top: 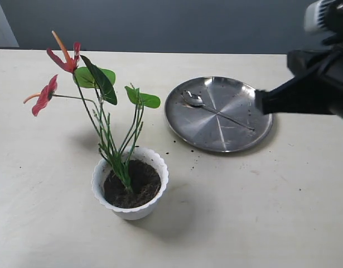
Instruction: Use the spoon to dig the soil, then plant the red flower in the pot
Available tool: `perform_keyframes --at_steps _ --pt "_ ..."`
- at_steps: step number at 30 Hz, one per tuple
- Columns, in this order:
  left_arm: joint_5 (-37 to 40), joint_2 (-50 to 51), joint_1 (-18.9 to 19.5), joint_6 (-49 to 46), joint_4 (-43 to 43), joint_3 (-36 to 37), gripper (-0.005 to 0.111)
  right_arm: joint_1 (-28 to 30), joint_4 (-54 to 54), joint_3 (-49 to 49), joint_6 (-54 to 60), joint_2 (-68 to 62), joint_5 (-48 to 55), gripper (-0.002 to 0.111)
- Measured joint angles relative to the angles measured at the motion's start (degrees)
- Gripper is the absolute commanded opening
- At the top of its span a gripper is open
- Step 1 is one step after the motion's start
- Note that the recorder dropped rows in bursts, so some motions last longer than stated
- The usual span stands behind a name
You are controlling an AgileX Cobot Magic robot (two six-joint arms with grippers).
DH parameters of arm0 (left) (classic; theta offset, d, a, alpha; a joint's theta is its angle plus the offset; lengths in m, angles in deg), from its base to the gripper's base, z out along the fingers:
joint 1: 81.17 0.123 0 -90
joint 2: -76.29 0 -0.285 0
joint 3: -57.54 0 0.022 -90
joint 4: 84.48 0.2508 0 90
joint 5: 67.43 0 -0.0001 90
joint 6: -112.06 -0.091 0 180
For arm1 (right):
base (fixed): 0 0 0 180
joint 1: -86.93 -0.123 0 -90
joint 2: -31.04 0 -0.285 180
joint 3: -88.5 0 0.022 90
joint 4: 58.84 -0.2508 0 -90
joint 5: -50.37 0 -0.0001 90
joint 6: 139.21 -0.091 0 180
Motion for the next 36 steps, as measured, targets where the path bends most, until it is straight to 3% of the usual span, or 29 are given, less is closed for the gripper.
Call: perform_keyframes --at_steps 3,8,11,21,24,32,36 --pt "0.0 0.0 0.0 0.0 0.0 0.0 0.000 6.6 -0.2 0.0 -1.2 5.2 5.7 -0.001" --pt "0.0 0.0 0.0 0.0 0.0 0.0 0.000 24.8 -0.5 0.0 -1.7 17.9 22.3 -0.001" --pt "0.0 0.0 0.0 0.0 0.0 0.0 0.000 33.4 -0.5 0.0 -1.7 25.0 26.9 -0.001" --pt "0.0 0.0 0.0 0.0 0.0 0.0 0.000 39.9 3.1 1.9 -1.9 31.3 28.5 -0.001" --pt "0.0 0.0 0.0 0.0 0.0 0.0 0.000 43.0 14.1 5.6 -12.5 33.1 31.6 -0.001" --pt "0.0 0.0 0.0 0.0 0.0 0.0 0.000 50.3 80.8 19.7 -85.9 39.7 46.6 -0.001" --pt "0.0 0.0 0.0 0.0 0.0 0.0 0.000 50.8 97.7 24.2 -104.2 43.0 55.9 -0.001"
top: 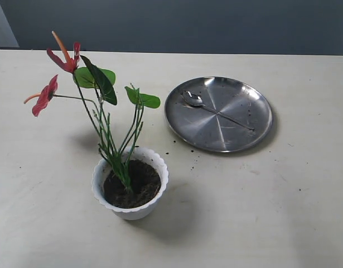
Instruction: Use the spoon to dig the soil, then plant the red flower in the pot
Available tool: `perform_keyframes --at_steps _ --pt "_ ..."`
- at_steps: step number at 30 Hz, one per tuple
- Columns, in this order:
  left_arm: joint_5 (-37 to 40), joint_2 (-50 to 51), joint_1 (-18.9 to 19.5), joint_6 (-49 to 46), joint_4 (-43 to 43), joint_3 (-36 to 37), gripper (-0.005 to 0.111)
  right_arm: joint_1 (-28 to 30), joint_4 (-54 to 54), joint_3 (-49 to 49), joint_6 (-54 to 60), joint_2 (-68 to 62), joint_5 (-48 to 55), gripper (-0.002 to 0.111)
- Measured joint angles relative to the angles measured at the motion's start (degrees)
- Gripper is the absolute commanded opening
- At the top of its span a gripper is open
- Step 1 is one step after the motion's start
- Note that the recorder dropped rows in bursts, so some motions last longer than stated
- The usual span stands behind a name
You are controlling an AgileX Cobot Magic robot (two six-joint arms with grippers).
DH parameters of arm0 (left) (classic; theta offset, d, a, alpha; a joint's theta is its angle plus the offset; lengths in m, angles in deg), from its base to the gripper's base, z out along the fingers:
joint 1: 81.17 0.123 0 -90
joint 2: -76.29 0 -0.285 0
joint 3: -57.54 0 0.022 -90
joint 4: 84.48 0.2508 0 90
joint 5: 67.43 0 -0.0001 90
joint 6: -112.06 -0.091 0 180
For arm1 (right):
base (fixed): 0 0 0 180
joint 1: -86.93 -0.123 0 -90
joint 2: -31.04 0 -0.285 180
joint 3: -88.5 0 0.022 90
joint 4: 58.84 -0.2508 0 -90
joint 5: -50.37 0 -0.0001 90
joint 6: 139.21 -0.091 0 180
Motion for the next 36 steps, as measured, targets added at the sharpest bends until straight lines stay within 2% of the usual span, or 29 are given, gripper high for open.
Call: perform_keyframes --at_steps 3,11,17,36 --pt "0.0 0.0 0.0 0.0 0.0 0.0 0.000 0.2 2.4 2.5 -1.3 0.7 1.1 -0.001" --pt "0.0 0.0 0.0 0.0 0.0 0.0 0.000 0.3 1.8 6.6 7.0 0.8 0.3 -0.001" --pt "0.0 0.0 0.0 0.0 0.0 0.0 0.000 0.3 1.7 10.7 8.3 0.8 -1.8 -0.001" --pt "0.0 0.0 0.0 0.0 0.0 0.0 0.000 0.3 1.9 11.1 8.3 1.3 1.9 -0.001"
